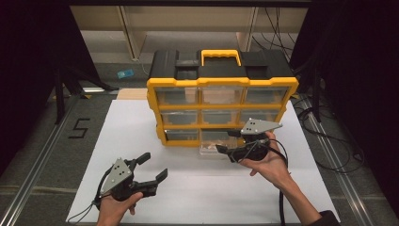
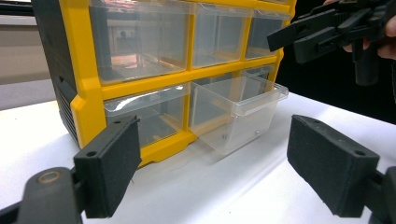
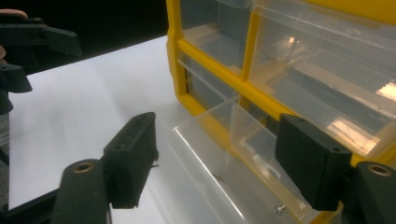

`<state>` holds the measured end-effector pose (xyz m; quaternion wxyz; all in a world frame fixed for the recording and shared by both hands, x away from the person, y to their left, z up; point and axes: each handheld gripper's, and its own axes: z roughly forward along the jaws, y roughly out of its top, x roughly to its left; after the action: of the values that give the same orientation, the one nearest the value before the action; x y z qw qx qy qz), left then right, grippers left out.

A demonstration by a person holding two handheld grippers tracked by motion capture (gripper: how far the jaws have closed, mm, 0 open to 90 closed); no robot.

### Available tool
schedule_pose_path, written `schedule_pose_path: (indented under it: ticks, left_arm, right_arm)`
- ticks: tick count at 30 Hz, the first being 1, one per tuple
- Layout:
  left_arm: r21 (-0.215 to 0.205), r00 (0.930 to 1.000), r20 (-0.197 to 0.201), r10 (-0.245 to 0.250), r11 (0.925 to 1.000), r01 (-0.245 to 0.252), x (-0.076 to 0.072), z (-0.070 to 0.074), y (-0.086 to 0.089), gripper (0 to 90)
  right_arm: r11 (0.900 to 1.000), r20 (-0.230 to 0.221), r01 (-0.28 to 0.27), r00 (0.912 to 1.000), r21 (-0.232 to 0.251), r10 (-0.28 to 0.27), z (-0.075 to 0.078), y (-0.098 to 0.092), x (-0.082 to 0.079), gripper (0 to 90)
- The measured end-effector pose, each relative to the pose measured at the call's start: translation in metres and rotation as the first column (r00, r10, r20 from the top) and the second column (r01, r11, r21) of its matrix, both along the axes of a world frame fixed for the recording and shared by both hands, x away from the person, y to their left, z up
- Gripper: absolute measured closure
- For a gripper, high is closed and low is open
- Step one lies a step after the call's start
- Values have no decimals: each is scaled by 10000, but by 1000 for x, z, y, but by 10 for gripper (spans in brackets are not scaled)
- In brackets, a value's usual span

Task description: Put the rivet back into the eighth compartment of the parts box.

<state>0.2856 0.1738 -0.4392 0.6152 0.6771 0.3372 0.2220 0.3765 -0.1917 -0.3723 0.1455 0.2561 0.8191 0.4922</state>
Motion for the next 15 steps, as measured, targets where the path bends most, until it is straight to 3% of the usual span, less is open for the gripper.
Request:
schedule_pose_path:
  ticks: [9,15]
  left_arm:
    - [-18,10000,-7,-23,10000,23,0,0,0,175]
    - [-23,10000,-31,-50,10000,50,0,0,0,174]
  right_arm:
    - [9978,127,-24,9999,665,16,-3,-2,-8,266]
    - [9964,-96,-112,9999,844,121,-6,-1,-15,245]
